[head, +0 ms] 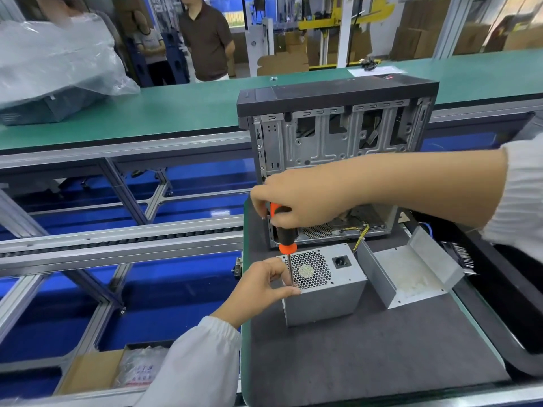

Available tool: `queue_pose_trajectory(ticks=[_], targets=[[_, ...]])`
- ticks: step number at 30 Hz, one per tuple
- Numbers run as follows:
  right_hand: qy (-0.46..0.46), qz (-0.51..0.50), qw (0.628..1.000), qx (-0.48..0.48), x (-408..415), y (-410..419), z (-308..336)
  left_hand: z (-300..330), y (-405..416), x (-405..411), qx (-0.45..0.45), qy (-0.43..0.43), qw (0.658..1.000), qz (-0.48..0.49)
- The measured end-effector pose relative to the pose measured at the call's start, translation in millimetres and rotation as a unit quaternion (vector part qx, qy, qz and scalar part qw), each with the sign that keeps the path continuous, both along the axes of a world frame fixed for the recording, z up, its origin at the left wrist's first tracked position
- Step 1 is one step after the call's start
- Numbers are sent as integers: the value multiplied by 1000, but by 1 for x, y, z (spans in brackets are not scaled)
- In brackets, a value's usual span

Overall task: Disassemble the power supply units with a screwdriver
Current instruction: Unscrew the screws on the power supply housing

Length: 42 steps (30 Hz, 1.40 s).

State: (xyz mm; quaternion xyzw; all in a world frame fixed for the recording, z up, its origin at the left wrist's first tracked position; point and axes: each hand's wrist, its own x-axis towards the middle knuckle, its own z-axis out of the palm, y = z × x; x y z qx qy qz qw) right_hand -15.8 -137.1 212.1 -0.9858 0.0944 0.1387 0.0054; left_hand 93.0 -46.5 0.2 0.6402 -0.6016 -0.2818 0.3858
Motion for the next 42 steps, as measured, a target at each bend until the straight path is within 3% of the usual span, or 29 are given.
queue_pose_trajectory(ticks=[4, 7, 10, 14, 16, 19, 21, 26, 31, 33, 35, 38, 42], targets=[[59, 23, 996, 57, -2, 1, 12, -2, -1, 1, -1, -10, 1000, -19], [15, 15, 998, 63, -1, 4, 6, -3, -3, 2, -1, -10, 1000, -22], [-56, -87, 989, 103, 1, 7, -1, -5, -4, 0, -1, -23, 1000, -14], [-113, -116, 985, -61, 1, 8, -12, -7, -4, 0, -6, -16, 1000, -2], [-99, -111, 982, -114, 1, 5, -8, -7, -4, -2, -8, 6, 1000, -5], [14, -96, 992, -83, 2, 2, 1, -6, -2, -2, -5, 37, 999, -21], [33, -51, 996, -70, 3, -3, 6, -3, -1, 3, 6, 41, 999, -31], [44, -54, 987, 148, -7, -5, 11, 1, 1, 10, 18, 39, 998, -50], [-73, -129, 983, 111, -5, 5, -5, 0, 1, 8, 6, 27, 999, -43], [-107, -107, 988, 38, -1, 5, -11, -3, 1, 8, 6, 27, 999, -36], [-86, -79, 993, 17, 0, 4, -11, -4, 1, 6, 1, 26, 999, -24], [-46, -78, 994, 65, -7, 1, 0, -8, 1, 4, -14, 21, 1000, -16], [-88, -88, 979, 163, -9, 3, -1, -12, 1, 1, -5, -15, 1000, -13]])
